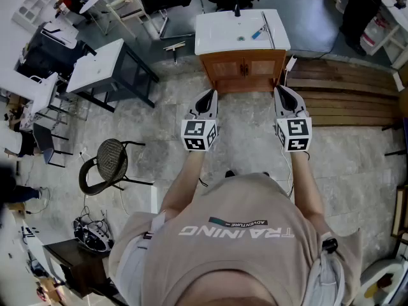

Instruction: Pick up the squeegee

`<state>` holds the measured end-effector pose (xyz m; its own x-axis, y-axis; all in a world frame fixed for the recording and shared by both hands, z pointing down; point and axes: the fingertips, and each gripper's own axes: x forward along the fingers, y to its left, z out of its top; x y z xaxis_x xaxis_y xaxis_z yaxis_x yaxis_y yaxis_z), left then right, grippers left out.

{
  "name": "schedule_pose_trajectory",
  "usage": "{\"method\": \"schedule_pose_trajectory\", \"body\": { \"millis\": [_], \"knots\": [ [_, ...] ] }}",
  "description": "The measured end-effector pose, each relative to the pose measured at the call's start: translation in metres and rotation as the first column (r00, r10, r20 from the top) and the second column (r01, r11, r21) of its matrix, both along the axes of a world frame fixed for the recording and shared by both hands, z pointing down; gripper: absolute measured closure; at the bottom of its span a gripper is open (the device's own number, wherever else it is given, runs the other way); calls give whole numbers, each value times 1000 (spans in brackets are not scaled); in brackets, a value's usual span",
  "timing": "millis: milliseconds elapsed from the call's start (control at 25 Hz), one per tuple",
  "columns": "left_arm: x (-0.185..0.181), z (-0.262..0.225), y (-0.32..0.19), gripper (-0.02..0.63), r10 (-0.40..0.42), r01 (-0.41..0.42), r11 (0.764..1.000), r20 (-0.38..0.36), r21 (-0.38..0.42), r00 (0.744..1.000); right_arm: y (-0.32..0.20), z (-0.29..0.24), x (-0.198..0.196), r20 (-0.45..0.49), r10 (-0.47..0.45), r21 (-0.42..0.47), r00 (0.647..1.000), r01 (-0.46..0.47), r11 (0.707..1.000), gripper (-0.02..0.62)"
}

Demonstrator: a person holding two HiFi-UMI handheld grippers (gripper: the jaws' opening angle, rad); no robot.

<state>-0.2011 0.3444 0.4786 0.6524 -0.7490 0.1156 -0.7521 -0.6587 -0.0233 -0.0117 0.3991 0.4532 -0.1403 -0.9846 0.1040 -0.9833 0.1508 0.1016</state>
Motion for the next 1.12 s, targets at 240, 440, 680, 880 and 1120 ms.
{"method": "schedule_pose_trajectory", "body": {
  "millis": [240,440,680,880,1120],
  "knots": [
    [-17,-3,-3,594,-23,22,1000,-19,-6,1000,-5,4,-14,-4,-14,-10,1000,14,1000,560],
    [-36,6,-8,594,-7,6,1000,-14,-26,1000,-12,7,-33,-2,0,-18,1000,0,1000,560],
    [-41,13,-14,594,39,-39,999,28,-12,999,-14,13,-41,8,32,-25,999,-32,999,560],
    [-41,16,-23,594,78,-78,997,21,-11,997,-15,14,-42,8,83,-24,997,-83,996,560],
    [-43,32,-30,594,77,-76,996,21,-54,997,-15,19,-44,1,110,-39,994,-110,993,560]
  ]
}}
